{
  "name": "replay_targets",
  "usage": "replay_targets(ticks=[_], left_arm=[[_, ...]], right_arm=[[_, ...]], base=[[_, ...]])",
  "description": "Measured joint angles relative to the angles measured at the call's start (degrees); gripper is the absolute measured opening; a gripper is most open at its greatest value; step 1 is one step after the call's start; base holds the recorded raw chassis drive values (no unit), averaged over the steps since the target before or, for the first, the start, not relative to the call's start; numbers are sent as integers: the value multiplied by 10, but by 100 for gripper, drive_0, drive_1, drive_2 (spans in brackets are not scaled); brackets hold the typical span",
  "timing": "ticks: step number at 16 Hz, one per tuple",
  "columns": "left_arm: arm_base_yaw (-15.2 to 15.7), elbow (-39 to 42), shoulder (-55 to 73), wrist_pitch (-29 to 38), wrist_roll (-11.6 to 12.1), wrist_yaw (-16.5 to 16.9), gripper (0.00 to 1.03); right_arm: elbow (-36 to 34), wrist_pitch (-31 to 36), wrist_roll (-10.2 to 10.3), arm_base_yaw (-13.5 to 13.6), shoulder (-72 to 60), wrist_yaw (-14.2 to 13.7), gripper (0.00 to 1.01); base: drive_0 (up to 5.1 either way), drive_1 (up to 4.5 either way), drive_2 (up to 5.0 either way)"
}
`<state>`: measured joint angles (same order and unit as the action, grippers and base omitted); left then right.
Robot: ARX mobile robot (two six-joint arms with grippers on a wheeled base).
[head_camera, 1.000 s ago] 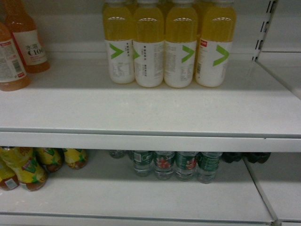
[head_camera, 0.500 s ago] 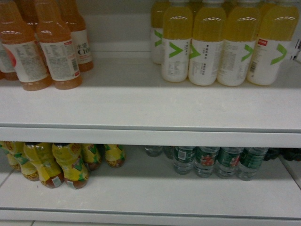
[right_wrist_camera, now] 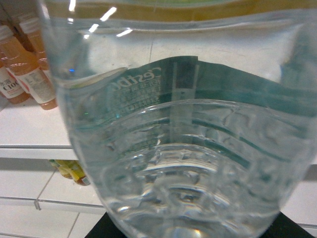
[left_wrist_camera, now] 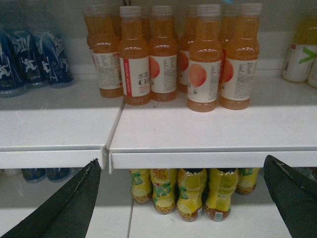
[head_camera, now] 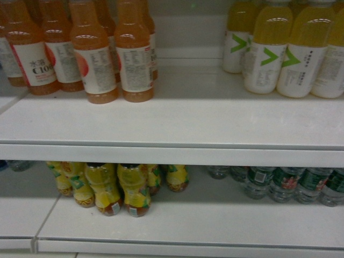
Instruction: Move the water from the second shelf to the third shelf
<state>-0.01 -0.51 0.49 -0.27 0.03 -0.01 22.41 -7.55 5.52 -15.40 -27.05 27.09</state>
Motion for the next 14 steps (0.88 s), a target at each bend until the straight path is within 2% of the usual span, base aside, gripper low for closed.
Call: replay_targets(ticks=[14], left_arm=[[0,0,0,1,0,0,98]], right_arm=[[0,0,0,0,1,0,37]], base=[[-497,244,244]])
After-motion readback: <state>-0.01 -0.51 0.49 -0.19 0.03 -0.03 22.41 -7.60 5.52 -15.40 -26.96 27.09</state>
